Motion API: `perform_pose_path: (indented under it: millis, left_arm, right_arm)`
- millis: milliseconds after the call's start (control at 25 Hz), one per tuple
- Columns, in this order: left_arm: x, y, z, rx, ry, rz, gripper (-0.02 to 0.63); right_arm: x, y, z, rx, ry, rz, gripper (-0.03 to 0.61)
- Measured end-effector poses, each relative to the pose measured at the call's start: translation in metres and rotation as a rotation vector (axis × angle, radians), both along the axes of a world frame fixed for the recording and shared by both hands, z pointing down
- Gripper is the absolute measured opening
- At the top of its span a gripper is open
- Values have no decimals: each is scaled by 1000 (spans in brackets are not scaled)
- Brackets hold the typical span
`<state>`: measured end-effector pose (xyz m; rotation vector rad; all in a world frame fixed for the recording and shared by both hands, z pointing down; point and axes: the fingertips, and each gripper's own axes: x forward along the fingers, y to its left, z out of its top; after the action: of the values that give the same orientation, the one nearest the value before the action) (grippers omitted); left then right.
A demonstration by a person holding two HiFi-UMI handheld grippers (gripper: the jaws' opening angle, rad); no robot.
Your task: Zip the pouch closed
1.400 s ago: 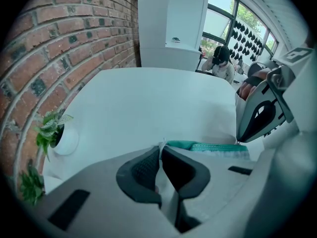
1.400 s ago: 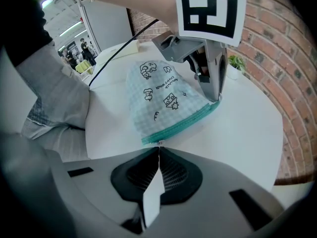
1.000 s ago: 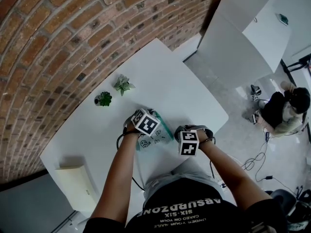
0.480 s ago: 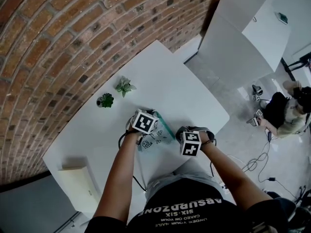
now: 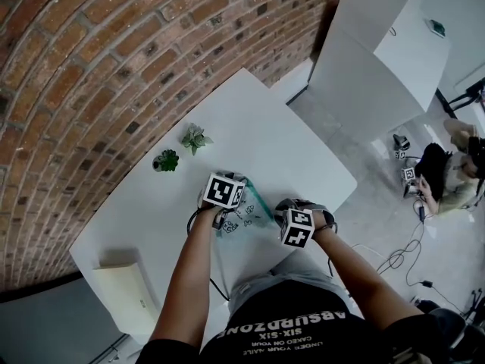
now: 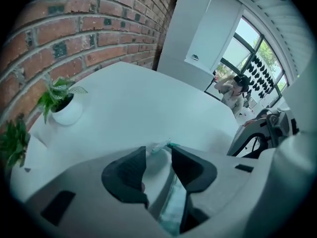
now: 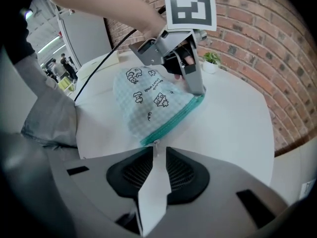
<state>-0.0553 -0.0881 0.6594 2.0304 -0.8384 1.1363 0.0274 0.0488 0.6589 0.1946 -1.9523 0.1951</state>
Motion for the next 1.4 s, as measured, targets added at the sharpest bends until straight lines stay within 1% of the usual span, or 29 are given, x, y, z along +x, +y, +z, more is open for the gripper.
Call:
perform_pose_path:
  millis: [200,400,720,840,960,1120,1240,1400]
  left_arm:
    - [-11,-6,-19,70,45,-70,146]
    - [-13,-1,-42,116,111,-132,146]
    - [-1,12,-73,210,127,-131,146]
    - [0,18,-86,243,141,-142,144]
    - [-2,24,-99,281,154,-167,143]
    - [2,35,-117,317,185,-190,120]
    - [5,42,-130,342,210,-204,85]
    - [5,47,-148,371,267,-263,36]
  right_arm:
    - [2,-12,-12,54,-61,118,78]
    - [4,-22,-29,137,-116,216,80]
    - [3,-31,-62,227,-196,324,78]
    - [3,-34,-73,232,-226,380,73]
    - [0,-37,-86,236,-279,436,47]
    - [-4,-41,-107,265,-339,481,4]
    - [-8,-43,-121,279,-388,515,-2]
    - [-14,-43,-132,285,-431,526,-2]
